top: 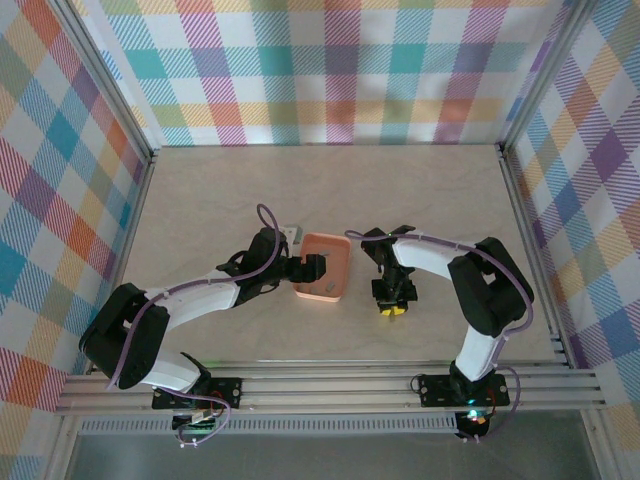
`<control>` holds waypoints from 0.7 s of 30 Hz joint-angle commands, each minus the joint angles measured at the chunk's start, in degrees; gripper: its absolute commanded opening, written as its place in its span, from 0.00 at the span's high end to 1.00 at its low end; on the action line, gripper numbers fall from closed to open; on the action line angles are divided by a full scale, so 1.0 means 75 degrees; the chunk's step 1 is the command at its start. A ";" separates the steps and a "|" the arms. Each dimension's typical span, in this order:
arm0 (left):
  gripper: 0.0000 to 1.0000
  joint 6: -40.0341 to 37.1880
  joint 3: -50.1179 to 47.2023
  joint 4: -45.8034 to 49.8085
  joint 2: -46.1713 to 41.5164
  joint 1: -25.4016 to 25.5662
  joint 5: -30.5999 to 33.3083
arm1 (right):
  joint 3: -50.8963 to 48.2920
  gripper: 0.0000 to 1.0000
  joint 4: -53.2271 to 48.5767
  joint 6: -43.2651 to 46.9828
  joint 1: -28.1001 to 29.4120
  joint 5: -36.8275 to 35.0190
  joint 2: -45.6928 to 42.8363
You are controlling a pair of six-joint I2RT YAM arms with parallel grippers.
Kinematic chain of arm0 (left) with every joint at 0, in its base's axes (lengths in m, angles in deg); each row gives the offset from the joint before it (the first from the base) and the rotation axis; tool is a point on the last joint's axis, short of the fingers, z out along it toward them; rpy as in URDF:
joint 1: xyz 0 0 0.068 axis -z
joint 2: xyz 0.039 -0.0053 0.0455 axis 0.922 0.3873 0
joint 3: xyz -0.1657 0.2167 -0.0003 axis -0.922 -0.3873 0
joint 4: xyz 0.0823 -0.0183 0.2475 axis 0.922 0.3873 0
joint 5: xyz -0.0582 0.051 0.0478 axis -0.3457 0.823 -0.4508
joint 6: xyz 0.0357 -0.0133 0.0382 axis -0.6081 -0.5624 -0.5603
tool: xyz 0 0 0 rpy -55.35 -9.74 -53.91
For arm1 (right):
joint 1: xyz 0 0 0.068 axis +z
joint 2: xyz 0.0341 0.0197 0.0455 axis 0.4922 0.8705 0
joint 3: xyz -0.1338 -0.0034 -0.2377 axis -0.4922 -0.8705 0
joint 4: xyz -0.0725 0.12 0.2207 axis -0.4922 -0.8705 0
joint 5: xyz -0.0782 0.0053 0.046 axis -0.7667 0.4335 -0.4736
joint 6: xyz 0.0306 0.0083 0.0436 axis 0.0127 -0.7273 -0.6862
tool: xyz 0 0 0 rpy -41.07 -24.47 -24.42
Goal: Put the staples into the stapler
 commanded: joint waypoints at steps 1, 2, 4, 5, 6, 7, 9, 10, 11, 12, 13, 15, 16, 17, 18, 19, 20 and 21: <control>0.11 -0.0189 0.0001 0.0043 -0.0103 0.0109 0.0101 | -0.0324 0.81 0.0253 -0.0035 -0.0038 -0.0138 0.0170; 0.11 -0.0197 0.0004 0.0054 -0.0106 0.0109 0.0109 | -0.0352 0.81 0.0301 -0.0080 -0.0035 -0.0188 0.0105; 0.11 -0.0221 0.0000 0.0042 -0.0122 0.0108 0.0109 | -0.0410 0.83 0.0419 -0.0183 -0.0039 -0.0332 -0.0172; 0.11 -0.0234 0.0005 0.0025 -0.0138 0.0109 0.0106 | -0.0457 0.83 0.0493 -0.0239 -0.0039 -0.0414 -0.0389; 0.11 -0.0225 0.0000 -0.0002 -0.0150 0.0109 0.0088 | -0.0492 0.83 0.0590 -0.0268 -0.0039 -0.0493 -0.0615; 0.11 -0.0226 -0.0004 -0.0079 -0.0162 0.0108 0.0040 | -0.0539 0.83 0.0709 -0.0294 -0.0067 -0.0591 -0.0885; 0.11 -0.0245 -0.0037 -0.0284 -0.0189 0.0108 -0.0076 | -0.0628 0.83 0.0948 -0.0290 -0.0162 -0.0754 -0.1423; 0.10 -0.0270 -0.0048 -0.0427 -0.0195 0.0109 -0.0141 | -0.0678 0.83 0.1086 -0.0283 -0.0259 -0.0857 -0.1696; 0.10 -0.0293 -0.0053 -0.0574 -0.0198 0.0109 -0.0227 | -0.0732 0.83 0.1262 -0.0234 -0.0350 -0.0916 -0.1965; 0.10 -0.0324 -0.0068 -0.0680 -0.0181 0.0103 -0.0282 | -0.0794 0.83 0.1430 -0.0189 -0.0433 -0.0954 -0.2177; 0.10 -0.0352 -0.0080 -0.0822 -0.0171 0.0109 -0.0358 | -0.0862 0.83 0.1586 -0.0156 -0.0570 -0.1005 -0.2399; 0.10 -0.0436 -0.0044 -0.0992 -0.0131 0.0109 -0.0512 | -0.0984 0.83 0.2014 -0.0036 -0.0762 -0.1037 -0.2762; 0.10 -0.0478 -0.0025 -0.1074 -0.0111 0.0109 -0.0611 | -0.1037 0.83 0.2210 0.0030 -0.0869 -0.1085 -0.2904; 0.10 -0.0538 -0.0001 -0.1162 -0.0072 0.0116 -0.0719 | -0.1086 0.83 0.2385 0.0110 -0.1002 -0.1109 -0.3014; 0.10 -0.0601 0.0033 -0.1202 -0.0050 0.0119 -0.0803 | -0.1109 0.83 0.2511 0.0207 -0.1082 -0.1142 -0.3085; 0.10 -0.0668 0.0071 -0.1245 -0.0022 0.0130 -0.0884 | -0.1132 0.83 0.2681 0.0300 -0.1163 -0.1209 -0.3124; 0.10 -0.0731 0.0117 -0.1241 0.0017 0.0141 -0.0938 | -0.1140 0.82 0.2805 0.0390 -0.1232 -0.1271 -0.3129; 0.10 -0.0790 0.0160 -0.1241 0.0051 0.0155 -0.0967 | -0.1140 0.82 0.2898 0.0458 -0.1299 -0.1301 -0.3096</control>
